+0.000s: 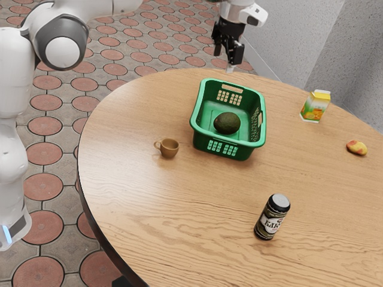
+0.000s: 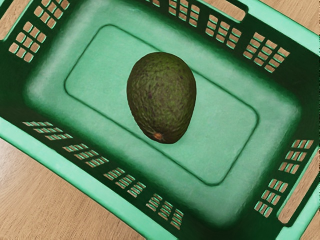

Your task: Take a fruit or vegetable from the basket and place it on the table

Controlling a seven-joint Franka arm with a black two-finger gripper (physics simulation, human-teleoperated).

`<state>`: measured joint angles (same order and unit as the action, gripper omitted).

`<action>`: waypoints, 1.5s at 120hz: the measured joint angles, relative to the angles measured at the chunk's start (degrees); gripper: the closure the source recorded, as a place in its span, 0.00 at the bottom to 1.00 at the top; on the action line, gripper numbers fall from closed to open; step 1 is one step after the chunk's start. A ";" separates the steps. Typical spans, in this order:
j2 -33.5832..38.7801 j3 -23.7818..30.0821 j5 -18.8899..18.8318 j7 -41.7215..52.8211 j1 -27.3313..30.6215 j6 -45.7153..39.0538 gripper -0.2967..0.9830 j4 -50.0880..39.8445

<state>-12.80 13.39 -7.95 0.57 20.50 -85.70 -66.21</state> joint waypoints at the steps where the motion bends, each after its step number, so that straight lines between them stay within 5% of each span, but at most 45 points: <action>1: 0.00 0.01 0.02 -0.03 0.01 0.00 0.23 -0.01; 44: 1.87 0.27 -0.16 -1.09 -0.28 0.69 0.23 2.94; 60: 5.92 1.69 -1.82 -1.46 -6.59 1.51 0.23 4.90; 81: 3.90 2.12 -2.17 -2.03 -13.43 2.08 0.23 -3.17; 112: -0.02 1.73 -2.17 -3.19 -7.66 2.43 0.23 -6.37; 180: -0.22 -0.57 0.84 -6.80 -10.75 3.91 0.23 -7.72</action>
<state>-13.01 12.81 -7.11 -6.23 9.75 -81.80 -73.93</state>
